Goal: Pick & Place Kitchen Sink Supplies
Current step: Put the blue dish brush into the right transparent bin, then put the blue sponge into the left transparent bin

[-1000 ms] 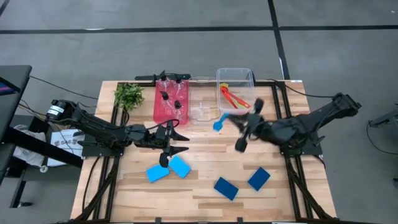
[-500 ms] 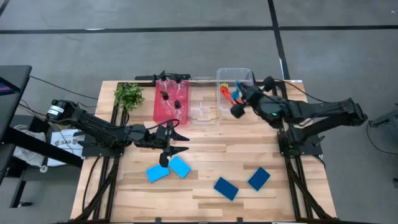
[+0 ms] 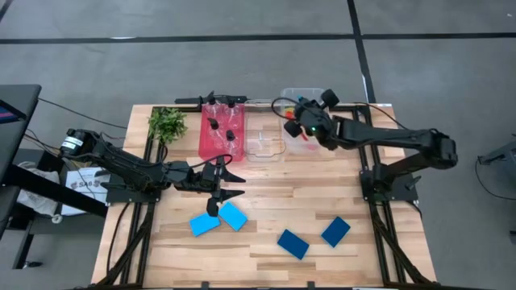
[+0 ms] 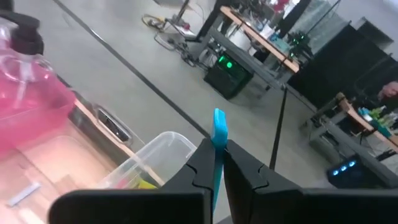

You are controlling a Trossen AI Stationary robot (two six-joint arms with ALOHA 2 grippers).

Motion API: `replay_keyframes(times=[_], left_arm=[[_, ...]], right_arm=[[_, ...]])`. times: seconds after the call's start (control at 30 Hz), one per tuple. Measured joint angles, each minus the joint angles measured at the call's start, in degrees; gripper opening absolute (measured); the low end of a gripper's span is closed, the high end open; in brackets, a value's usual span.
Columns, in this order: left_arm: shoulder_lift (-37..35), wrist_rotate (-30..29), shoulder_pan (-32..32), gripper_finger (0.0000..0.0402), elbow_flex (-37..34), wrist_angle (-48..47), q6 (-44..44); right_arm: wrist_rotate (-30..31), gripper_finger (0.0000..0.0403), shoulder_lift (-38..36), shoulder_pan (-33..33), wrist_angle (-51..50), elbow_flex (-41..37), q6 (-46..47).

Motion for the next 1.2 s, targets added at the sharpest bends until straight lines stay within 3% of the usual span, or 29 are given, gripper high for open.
replay_keyframes(times=[0.27,0.6,0.97,1.2], left_arm=[[0.0,0.02,0.01,0.0168,-0.02,0.0,-0.01],[0.0,0.02,0.02,0.0168,-0.02,0.0,-0.01],[0.02,0.02,0.02,0.0168,-0.02,-0.01,-0.01],[0.02,0.02,0.02,0.0168,-0.02,-1.54,-0.02]], right_arm=[[-5.3,0.0008,4.17,-6.2,4.27,0.0,-0.14],[-6.29,0.0029,3.71,-10.05,3.77,0.0,3.24],[-6.5,0.0078,3.68,-9.53,-2.03,0.02,3.51],[-4.19,0.0079,-0.52,-5.73,-2.31,0.02,3.49]])
